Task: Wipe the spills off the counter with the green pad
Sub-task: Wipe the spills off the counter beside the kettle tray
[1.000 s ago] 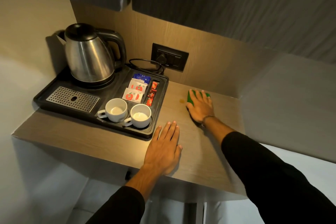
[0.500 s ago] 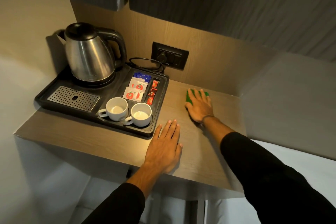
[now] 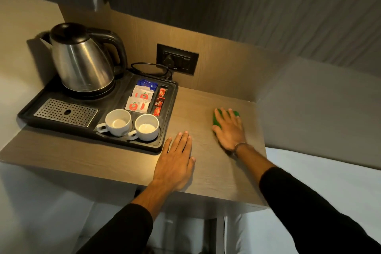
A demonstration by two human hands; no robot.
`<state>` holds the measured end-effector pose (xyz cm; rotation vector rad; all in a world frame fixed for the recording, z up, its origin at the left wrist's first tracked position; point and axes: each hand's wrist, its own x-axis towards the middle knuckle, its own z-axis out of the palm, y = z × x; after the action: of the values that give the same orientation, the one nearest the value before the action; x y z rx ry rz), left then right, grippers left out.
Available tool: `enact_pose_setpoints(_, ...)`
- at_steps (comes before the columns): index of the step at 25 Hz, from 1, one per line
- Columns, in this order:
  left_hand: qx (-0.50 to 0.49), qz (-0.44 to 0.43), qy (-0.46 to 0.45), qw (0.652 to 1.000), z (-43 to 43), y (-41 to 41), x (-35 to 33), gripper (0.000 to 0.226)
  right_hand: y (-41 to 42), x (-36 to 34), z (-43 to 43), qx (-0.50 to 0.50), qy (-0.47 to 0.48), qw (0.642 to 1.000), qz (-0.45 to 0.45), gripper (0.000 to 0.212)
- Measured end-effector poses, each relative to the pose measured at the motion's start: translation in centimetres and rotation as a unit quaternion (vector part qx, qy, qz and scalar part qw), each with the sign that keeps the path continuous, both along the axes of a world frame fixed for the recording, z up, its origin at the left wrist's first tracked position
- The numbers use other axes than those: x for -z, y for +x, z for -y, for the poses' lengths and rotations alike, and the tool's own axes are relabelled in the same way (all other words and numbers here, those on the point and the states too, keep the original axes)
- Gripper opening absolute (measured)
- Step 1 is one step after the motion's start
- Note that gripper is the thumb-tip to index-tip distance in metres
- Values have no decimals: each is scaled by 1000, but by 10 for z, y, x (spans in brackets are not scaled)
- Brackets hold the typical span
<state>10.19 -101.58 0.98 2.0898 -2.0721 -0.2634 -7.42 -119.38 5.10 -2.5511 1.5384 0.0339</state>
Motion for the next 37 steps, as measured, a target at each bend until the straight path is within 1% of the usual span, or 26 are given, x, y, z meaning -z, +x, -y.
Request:
enact_pose_setpoints(2,-1,2,-2,1000,-1,-1,0,73,-3,15,-54,-76,-23,997,26,69)
enact_pose_setpoints(4,-5,6,-6,1000,0,-1,0,73,-46,29,-112,-151,-22,987,40,71)
enact_pose_setpoints(6,-5,7,-5,1000,1,-1,1,73,-95,29,-129,-167,-13,985,31,72)
enact_pose_setpoints(8,-3,5,-3,1000,1,0,3,74,-116,20,-111,-129,5,992,6,71)
enact_pose_setpoints(9,-3,5,-4,1000,2,0,3,74,-111,14,-97,-84,14,996,2,70)
enact_pose_setpoints(11,-4,8,-7,1000,2,0,4,74,-78,6,-85,-4,6,1000,13,71)
enact_pose_setpoints(12,-6,9,-9,1000,2,0,5,73,-58,8,-93,6,-5,1000,19,71)
enact_pose_setpoints(13,-6,8,-11,1000,1,0,5,73,-45,14,-109,-9,-20,999,26,72)
enact_pose_setpoints(15,-6,3,-15,1000,1,0,6,73,-47,32,-154,-77,-25,996,31,75)
enact_pose_setpoints(17,-7,-1,-14,1000,1,0,6,73,-82,38,-178,-118,-25,992,31,77)
enact_pose_setpoints(18,-6,-1,-15,1000,2,0,6,73,-99,34,-173,-124,-21,992,27,77)
enact_pose_setpoints(20,-4,-1,-17,1000,2,0,6,73,-111,24,-145,-90,-3,996,12,74)
enact_pose_setpoints(23,-4,7,-22,1000,2,0,6,74,-72,14,-114,28,6,999,35,69)
enact_pose_setpoints(24,-5,8,-22,1000,2,0,6,74,-56,15,-118,45,1,998,44,70)
enact_pose_setpoints(26,-3,0,-22,1000,1,-1,6,73,-45,28,-146,4,-14,999,46,72)
enact_pose_setpoints(28,-3,-3,-23,1000,1,-1,6,72,-67,40,-176,-63,-23,997,49,74)
enact_pose_setpoints(30,-2,-4,-18,1000,1,-1,5,72,-93,38,-173,-90,-15,994,60,76)
enact_pose_setpoints(33,-3,-6,-16,1000,2,0,3,71,-80,28,-140,-40,3,997,64,73)
enact_pose_setpoints(35,-3,-5,-13,1000,1,-1,3,71,-59,25,-134,4,-11,999,48,73)
enact_pose_setpoints(36,-3,-5,-11,1000,1,-1,4,71,-55,27,-137,5,-20,999,45,77)
enact_pose_setpoints(37,-2,-6,-8,1000,0,0,5,71,-56,31,-143,-10,-28,999,43,87)
